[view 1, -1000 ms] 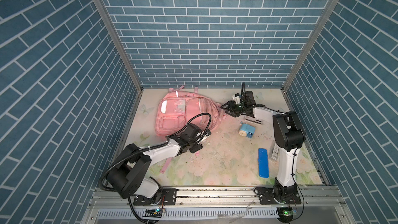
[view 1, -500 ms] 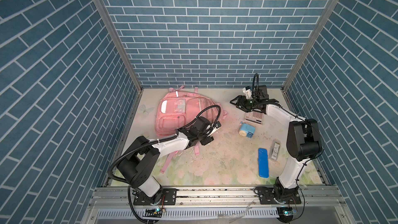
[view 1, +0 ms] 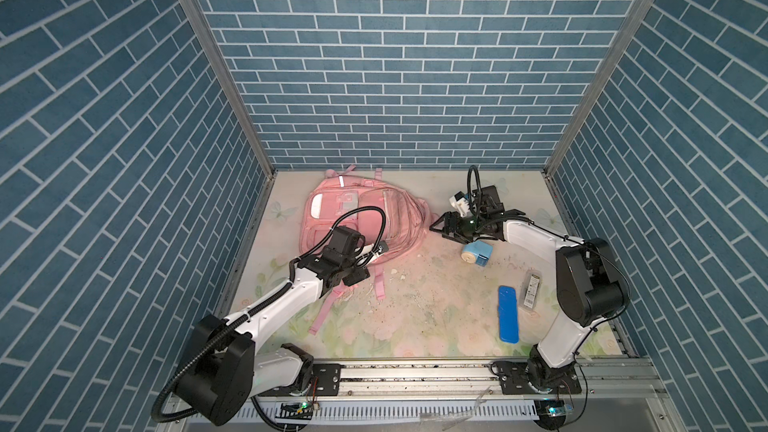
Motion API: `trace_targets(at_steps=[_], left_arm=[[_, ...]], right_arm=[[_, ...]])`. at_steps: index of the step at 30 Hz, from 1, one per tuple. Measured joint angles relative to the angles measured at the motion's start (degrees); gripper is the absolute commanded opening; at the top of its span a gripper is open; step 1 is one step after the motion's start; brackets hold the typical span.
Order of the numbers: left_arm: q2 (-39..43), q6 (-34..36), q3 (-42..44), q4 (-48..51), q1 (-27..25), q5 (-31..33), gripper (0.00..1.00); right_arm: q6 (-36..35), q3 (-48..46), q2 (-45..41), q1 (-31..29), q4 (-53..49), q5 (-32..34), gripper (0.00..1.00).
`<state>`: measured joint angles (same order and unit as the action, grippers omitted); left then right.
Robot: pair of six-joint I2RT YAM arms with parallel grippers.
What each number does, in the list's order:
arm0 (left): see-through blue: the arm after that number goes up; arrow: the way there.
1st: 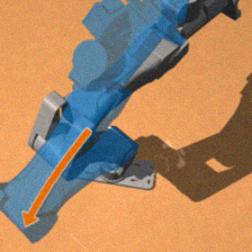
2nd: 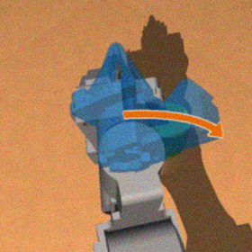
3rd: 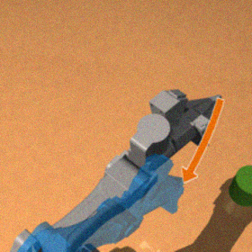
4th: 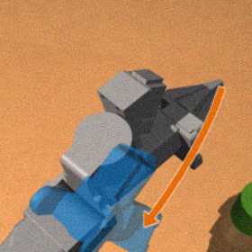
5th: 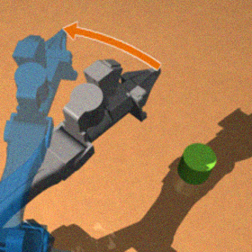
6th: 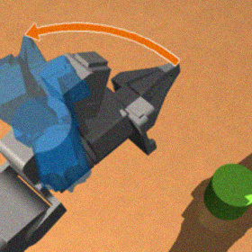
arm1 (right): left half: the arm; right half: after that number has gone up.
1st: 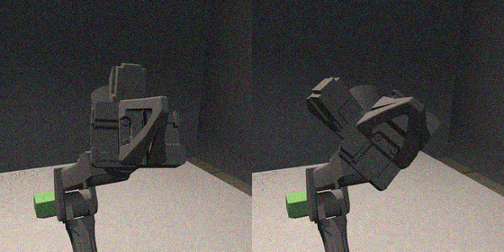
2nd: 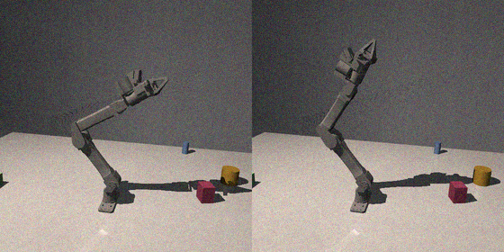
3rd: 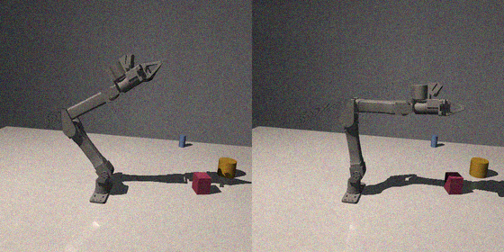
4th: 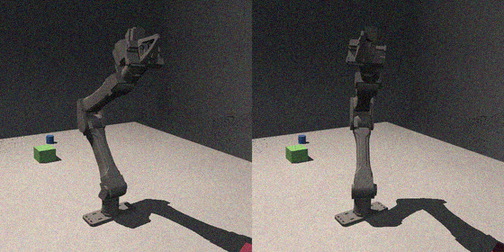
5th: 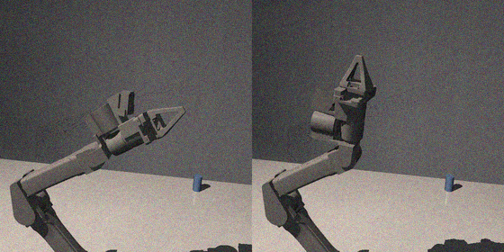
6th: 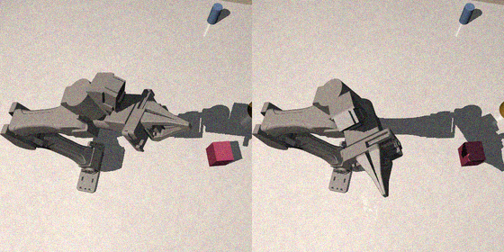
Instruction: Pack the student bag
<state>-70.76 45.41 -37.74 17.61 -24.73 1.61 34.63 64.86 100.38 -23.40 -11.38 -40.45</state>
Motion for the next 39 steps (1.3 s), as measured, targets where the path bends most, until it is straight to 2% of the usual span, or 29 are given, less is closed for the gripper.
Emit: trace_targets(at_steps=[7, 17, 20, 25, 27, 32, 35, 39], left_arm=[[-1.6, 4.5, 1.9, -4.0, 4.9, 2.9, 0.72], [-5.7, 3.5, 3.1, -9.6, 4.0, 0.2, 0.67], [-6.1, 1.7, 3.7, -11.5, 2.8, -0.3, 0.52], [-6.9, -3.7, 3.7, -11.7, 0.5, -2.3, 0.1], [-6.6, -5.6, 3.5, -11.5, -0.1, -3.1, 0.0], [-5.0, -11.7, 1.7, -8.0, -0.7, -7.1, 0.0], [-4.7, -16.5, -0.5, -5.3, -1.2, -9.7, 0.0], [-4.7, -25.7, -3.5, -3.3, -3.1, -12.4, 0.0]], right_arm=[[-0.2, -4.1, -1.3, -0.7, 1.3, -0.3, 0.68], [-5.3, -7.5, -4.9, -0.7, 5.4, -1.2, 0.65], [-8.1, -11.5, -8.1, -1.0, 9.6, -0.9, 0.59], [-16.3, -22.7, -19.3, -3.8, 20.9, 1.0, 0.52], [-20.3, -26.9, -23.6, -5.2, 26.3, 1.3, 0.51], [-28.9, -34.4, -28.0, -8.8, 37.4, 2.6, 0.45], [-33.3, -35.0, -27.3, -12.5, 39.6, 5.9, 0.4], [-38.5, -35.2, -25.9, -19.0, 43.6, 12.8, 0.38]])
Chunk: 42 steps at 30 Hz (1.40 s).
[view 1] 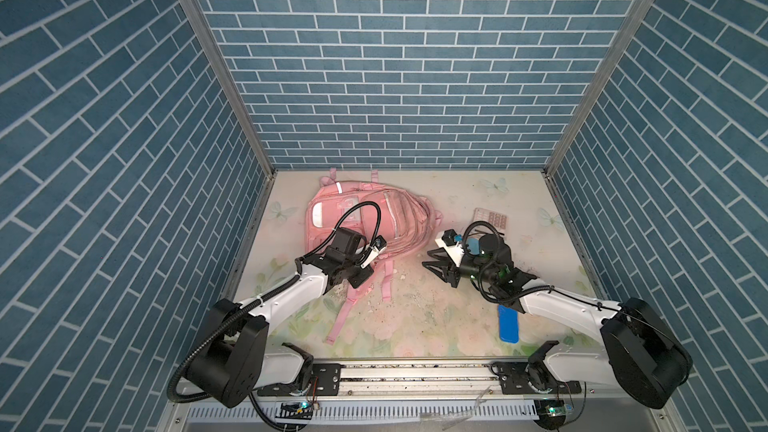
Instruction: Pack the student bag
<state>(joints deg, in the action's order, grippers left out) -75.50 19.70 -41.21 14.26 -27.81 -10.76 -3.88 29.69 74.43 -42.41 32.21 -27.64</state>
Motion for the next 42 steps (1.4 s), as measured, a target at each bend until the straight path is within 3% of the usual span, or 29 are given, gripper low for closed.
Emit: trace_targets(at_steps=[11, 20, 29, 42], left_arm=[[0.0, -23.9, -6.8, 2.0, -4.2, -2.9, 0.0], [0.2, -41.7, -7.2, -2.1, -7.1, -3.5, 0.0], [2.2, -46.4, -7.1, -3.1, -8.9, -4.0, 0.0], [2.7, -47.1, -6.0, -4.3, -9.3, -4.4, 0.0]], right_arm=[[-9.6, -8.5, 1.0, -10.3, 13.6, 18.3, 0.31], [-14.8, -8.3, 4.7, -14.6, 19.9, 28.2, 0.32], [-15.6, -4.0, 14.6, -15.5, 26.3, 32.7, 0.31], [-15.5, 0.7, 18.9, -16.2, 28.3, 36.5, 0.29]])
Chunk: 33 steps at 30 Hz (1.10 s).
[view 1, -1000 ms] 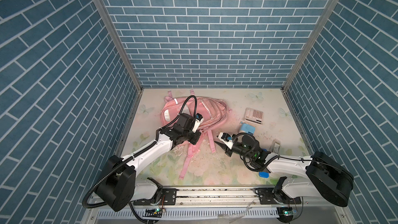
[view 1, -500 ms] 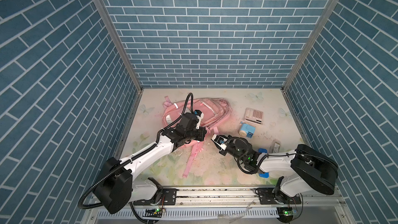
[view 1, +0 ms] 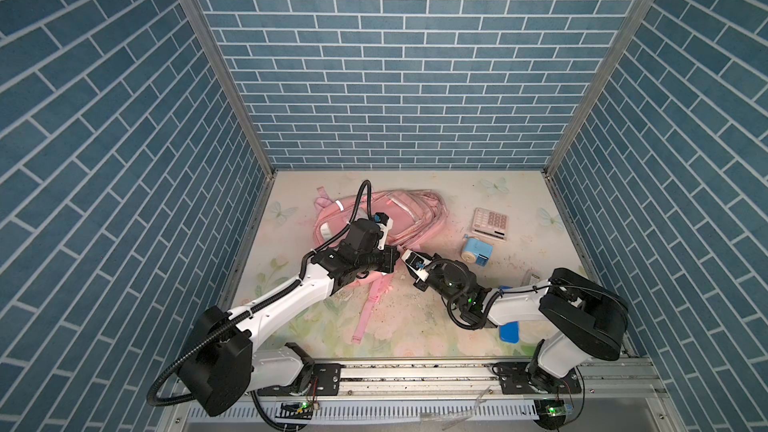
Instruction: Pack the student bag
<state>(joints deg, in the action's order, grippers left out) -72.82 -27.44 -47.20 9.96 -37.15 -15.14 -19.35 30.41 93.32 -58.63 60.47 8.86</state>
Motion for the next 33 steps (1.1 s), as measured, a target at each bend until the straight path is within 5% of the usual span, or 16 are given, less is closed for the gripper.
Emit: trace_targets(at_steps=[25, 33], left_arm=[[2.9, 3.3, 0.3, 2.8, -0.1, 1.9, 0.0], [5.9, 7.1, 0.3, 6.7, 0.7, 3.0, 0.0]], right_arm=[[2.5, 2.1, -1.0, -0.6, -5.9, 4.0, 0.01], [4.7, 2.0, -5.6, -0.2, -12.5, 2.6, 0.0]])
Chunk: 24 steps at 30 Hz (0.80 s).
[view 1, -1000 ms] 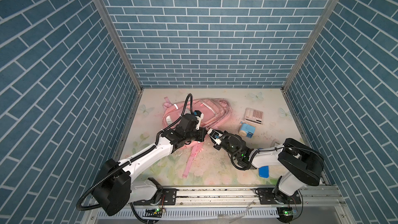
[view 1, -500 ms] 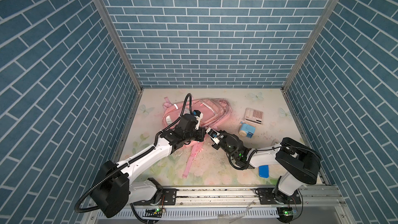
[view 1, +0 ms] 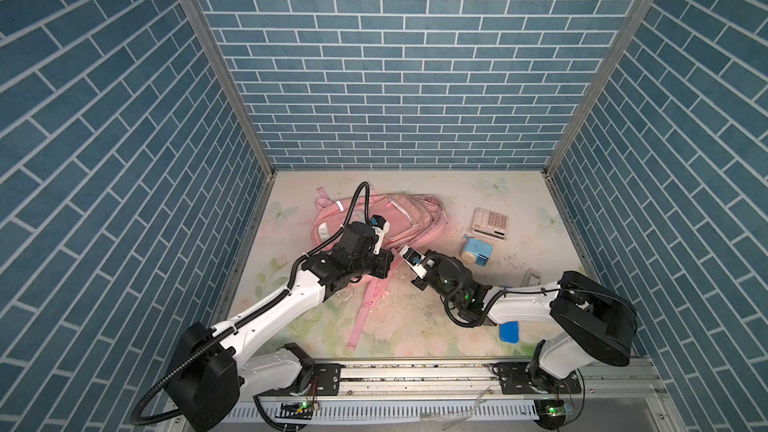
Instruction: Pack the student bag
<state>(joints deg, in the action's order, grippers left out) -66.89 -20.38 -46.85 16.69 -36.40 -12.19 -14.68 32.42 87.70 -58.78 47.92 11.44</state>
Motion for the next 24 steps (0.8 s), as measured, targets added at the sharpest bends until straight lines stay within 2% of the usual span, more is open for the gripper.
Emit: trace_targets(at_steps=[7, 14, 20, 24], left_arm=[[2.0, 4.0, 1.1, 1.6, 0.3, 1.5, 0.0], [2.5, 8.3, 3.7, 1.9, 0.7, 3.2, 0.0], [2.6, 10.4, 5.6, 1.9, 0.9, 3.6, 0.0], [2.6, 11.0, 5.8, 2.0, 1.3, 4.1, 0.0]], right_arm=[[5.5, 0.0, -4.4, 3.3, -7.5, -2.1, 0.0], [11.0, -0.1, -5.4, 10.6, -13.4, -4.9, 0.0], [12.2, -0.1, -5.3, 15.4, -15.9, -7.9, 0.0], [12.1, 0.2, -5.4, 16.4, -17.4, -10.7, 0.0]])
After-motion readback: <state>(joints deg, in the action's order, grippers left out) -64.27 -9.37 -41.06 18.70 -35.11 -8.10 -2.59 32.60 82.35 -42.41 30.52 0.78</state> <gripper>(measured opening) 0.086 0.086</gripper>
